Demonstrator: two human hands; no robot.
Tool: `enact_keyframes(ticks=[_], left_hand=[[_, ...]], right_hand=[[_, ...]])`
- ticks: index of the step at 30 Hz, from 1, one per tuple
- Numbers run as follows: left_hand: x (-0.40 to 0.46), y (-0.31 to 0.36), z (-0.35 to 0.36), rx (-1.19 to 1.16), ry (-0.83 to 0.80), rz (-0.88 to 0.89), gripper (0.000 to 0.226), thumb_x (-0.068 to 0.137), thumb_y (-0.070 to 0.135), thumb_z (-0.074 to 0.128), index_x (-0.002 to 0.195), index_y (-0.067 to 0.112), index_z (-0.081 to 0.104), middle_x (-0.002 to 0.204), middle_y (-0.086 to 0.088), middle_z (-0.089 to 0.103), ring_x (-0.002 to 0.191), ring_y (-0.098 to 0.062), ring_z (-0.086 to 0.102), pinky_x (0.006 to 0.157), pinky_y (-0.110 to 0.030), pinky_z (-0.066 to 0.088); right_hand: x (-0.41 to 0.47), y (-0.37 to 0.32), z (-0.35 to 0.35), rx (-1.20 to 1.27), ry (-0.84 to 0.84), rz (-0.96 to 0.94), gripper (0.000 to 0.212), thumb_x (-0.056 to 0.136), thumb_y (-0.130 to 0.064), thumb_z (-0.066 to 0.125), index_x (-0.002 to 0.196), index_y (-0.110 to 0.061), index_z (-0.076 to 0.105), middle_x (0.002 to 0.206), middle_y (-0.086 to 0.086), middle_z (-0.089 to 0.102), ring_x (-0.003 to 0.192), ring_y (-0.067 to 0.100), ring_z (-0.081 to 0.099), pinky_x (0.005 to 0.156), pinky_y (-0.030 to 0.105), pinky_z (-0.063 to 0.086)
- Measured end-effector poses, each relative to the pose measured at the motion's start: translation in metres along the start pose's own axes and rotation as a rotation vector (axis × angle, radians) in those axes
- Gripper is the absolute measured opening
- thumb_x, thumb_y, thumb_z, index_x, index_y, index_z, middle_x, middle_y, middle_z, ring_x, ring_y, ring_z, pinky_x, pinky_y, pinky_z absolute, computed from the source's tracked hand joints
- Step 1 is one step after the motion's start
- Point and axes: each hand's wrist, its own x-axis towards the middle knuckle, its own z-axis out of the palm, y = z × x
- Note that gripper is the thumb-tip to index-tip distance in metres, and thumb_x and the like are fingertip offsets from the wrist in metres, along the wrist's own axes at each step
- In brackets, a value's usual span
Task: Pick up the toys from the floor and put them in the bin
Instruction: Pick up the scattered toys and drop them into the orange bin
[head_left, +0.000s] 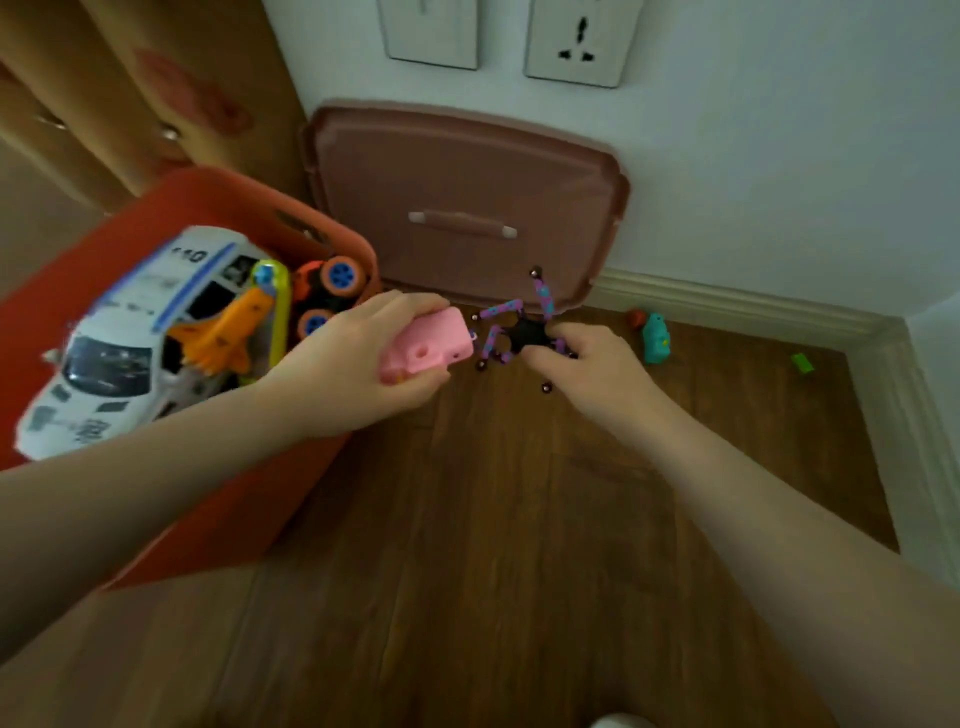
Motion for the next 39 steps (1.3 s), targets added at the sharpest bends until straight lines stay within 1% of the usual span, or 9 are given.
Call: enact_keyframes(ticks=[5, 9, 15, 19, 22, 25, 29, 36, 39], left_hand=[[-0.050, -0.065, -0.038, 0.164, 0.111, 0.027, 0.063, 0.073, 0.043, 0.046, 0.123, 0.005, 0.054, 0.107, -0.014, 0.061, 0.099, -0.027, 0.052, 0.086, -0.028, 0.035], [-0.069, -0.102, -0.057, 0.132, 0.232, -0.146, 0.069, 0.069, 0.043, 0.043, 0.128, 0.009, 0.050, 0.114, -0.016, 0.057, 0.104, -0.036, 0.053, 0.085, -0.040, 0.041], [-0.118, -0.167, -0.073, 0.070, 0.315, -0.768, 0.055, 0.089, 0.032, 0.048, 0.138, 0.009, 0.035, 0.134, -0.017, 0.042, 0.120, -0.037, 0.044, 0.092, -0.045, 0.039], [-0.146, -0.197, -0.068, 0.001, 0.106, -1.060, 0.043, 0.097, 0.033, 0.034, 0.119, -0.003, 0.043, 0.124, -0.028, 0.050, 0.109, -0.043, 0.050, 0.078, -0.040, 0.038], [-0.145, -0.206, -0.072, -0.095, 0.035, -1.046, 0.049, 0.097, 0.034, 0.032, 0.132, 0.000, 0.037, 0.139, -0.026, 0.038, 0.126, -0.042, 0.037, 0.097, -0.044, 0.034], [-0.145, -0.208, -0.082, -0.393, 0.284, -0.968, 0.048, 0.095, 0.019, 0.035, 0.143, 0.018, 0.032, 0.150, -0.009, 0.029, 0.137, -0.028, 0.029, 0.113, -0.039, 0.025], [-0.161, -0.218, -0.090, -0.759, 0.682, -0.873, 0.036, 0.088, 0.008, 0.037, 0.101, 0.030, 0.062, 0.118, 0.002, 0.060, 0.110, -0.016, 0.056, 0.095, -0.037, 0.046], [-0.175, -0.216, -0.094, -0.751, 0.732, -0.792, 0.029, 0.096, 0.019, 0.034, 0.090, 0.031, 0.060, 0.104, 0.006, 0.062, 0.103, -0.013, 0.058, 0.093, -0.039, 0.048], [-0.174, -0.211, -0.092, -0.630, 0.671, -0.764, 0.029, 0.098, 0.022, 0.033, 0.101, 0.026, 0.061, 0.107, 0.010, 0.060, 0.104, -0.009, 0.054, 0.092, -0.031, 0.044]], right_hand=[[0.024, -0.082, 0.049, 0.309, -0.065, 0.101, 0.019, 0.092, -0.030, 0.052, 0.075, -0.023, 0.058, 0.037, -0.014, 0.044, 0.032, -0.003, 0.041, 0.041, 0.014, 0.027], [0.046, -0.127, 0.082, 0.301, -0.044, 0.108, 0.026, 0.092, -0.033, 0.052, 0.070, -0.020, 0.058, 0.052, -0.007, 0.042, 0.040, 0.003, 0.040, 0.042, 0.018, 0.027], [0.064, -0.170, 0.141, 0.035, -0.156, -0.117, 0.032, 0.090, -0.034, 0.057, 0.061, -0.021, 0.051, 0.046, -0.012, 0.048, 0.045, 0.001, 0.045, 0.048, 0.025, 0.028], [0.068, -0.197, 0.175, -0.307, -0.160, -0.345, 0.025, 0.090, -0.036, 0.056, 0.103, -0.016, 0.065, 0.084, -0.002, 0.060, 0.083, 0.017, 0.056, 0.065, 0.031, 0.037], [0.067, -0.212, 0.204, -0.493, -0.215, -0.540, 0.027, 0.089, -0.031, 0.055, 0.111, -0.015, 0.061, 0.089, 0.001, 0.056, 0.089, 0.021, 0.055, 0.067, 0.031, 0.039], [0.066, -0.225, 0.224, -0.641, -0.238, -0.654, 0.029, 0.093, -0.026, 0.047, 0.118, -0.017, 0.056, 0.108, 0.008, 0.055, 0.100, 0.026, 0.053, 0.074, 0.035, 0.045], [0.073, -0.248, 0.240, -0.722, -0.131, -0.800, 0.027, 0.095, -0.013, 0.044, 0.120, -0.011, 0.054, 0.110, 0.012, 0.052, 0.097, 0.027, 0.053, 0.071, 0.037, 0.046], [0.059, -0.249, 0.274, -0.883, -0.388, -1.288, 0.037, 0.080, -0.002, 0.036, 0.095, -0.008, 0.069, 0.093, 0.019, 0.062, 0.076, 0.033, 0.059, 0.056, 0.036, 0.044], [0.054, -0.234, 0.286, -1.085, -0.590, -1.248, 0.048, 0.090, -0.016, 0.032, 0.133, -0.027, 0.051, 0.132, 0.010, 0.051, 0.125, 0.029, 0.044, 0.100, 0.043, 0.035]])
